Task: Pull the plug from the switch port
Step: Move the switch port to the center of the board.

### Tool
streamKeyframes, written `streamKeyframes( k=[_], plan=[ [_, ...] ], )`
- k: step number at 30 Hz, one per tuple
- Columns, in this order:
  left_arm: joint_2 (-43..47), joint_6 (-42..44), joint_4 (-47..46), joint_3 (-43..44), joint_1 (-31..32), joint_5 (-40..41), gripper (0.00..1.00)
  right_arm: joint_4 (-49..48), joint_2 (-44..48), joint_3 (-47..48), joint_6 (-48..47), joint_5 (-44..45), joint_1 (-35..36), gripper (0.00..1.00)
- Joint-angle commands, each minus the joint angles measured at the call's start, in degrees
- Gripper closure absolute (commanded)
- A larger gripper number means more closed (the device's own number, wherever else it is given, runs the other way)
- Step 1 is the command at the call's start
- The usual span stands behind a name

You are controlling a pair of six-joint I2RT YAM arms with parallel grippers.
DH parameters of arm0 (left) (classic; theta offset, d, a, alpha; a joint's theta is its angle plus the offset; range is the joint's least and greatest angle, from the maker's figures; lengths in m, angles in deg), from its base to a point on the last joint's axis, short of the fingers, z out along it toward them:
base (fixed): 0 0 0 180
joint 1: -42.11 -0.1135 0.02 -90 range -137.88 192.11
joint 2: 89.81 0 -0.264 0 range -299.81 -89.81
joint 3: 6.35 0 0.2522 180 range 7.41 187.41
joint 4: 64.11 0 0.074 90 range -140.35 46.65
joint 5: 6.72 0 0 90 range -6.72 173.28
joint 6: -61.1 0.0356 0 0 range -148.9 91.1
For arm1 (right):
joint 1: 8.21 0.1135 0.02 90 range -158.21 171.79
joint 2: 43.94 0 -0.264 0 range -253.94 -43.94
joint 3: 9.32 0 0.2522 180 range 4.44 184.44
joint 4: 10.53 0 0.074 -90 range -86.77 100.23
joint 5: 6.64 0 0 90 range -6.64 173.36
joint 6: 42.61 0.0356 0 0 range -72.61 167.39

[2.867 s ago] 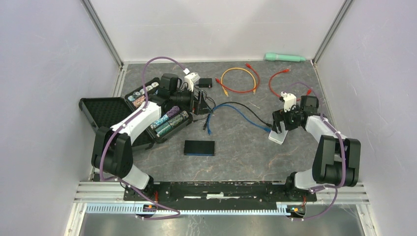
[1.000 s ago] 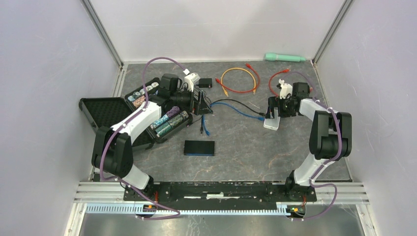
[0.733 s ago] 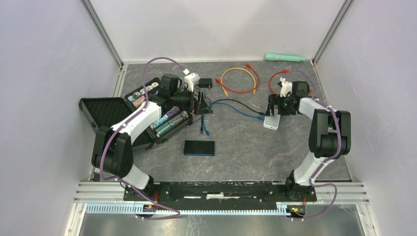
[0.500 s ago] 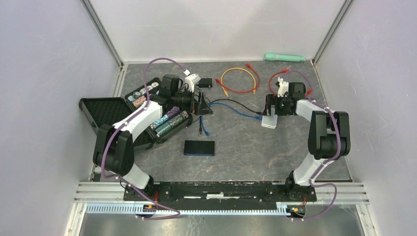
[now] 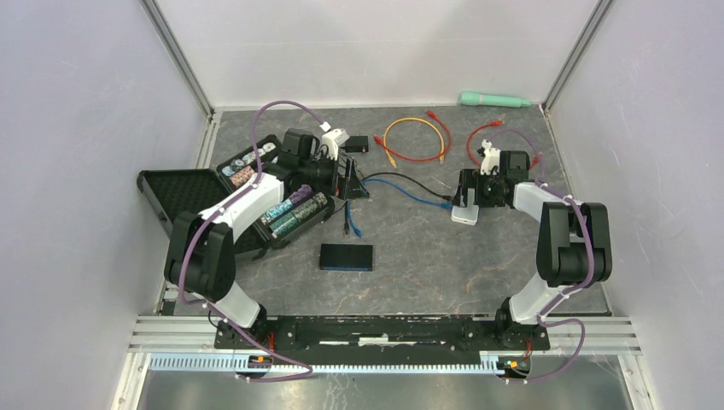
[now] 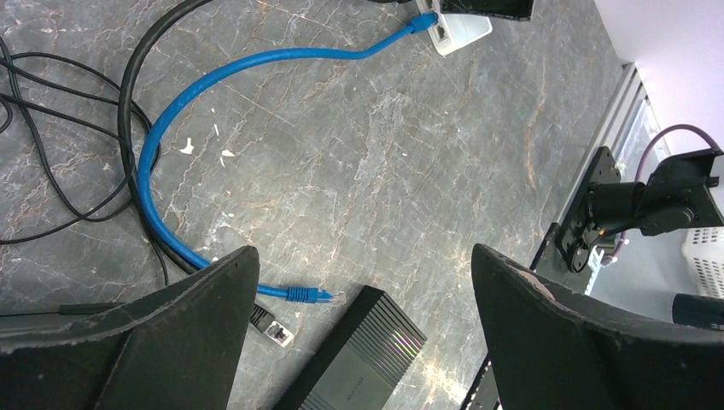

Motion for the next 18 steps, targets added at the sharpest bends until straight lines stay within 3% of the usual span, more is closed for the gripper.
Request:
streamKeyframes(
  k=[1,9,18],
  plan=[
    [-0.58,-0.67,-0.40,2.39,0.23,0.19,0.00,1.03,2.76,-1.67,0.43,1.37,1.89,0.02],
    [-1.02,-0.68,-0.40,2.42,0.28,0.06,0.00,1.98,-1.18,0.81,-0.47,6.68,3.69,0.04],
    [-2.47,-4.84,-7.89,-2.47,3.45,-0.91,0.00,-0.70,1.64,-4.29,-1.33,6.50,3.47,0.20]
  ],
)
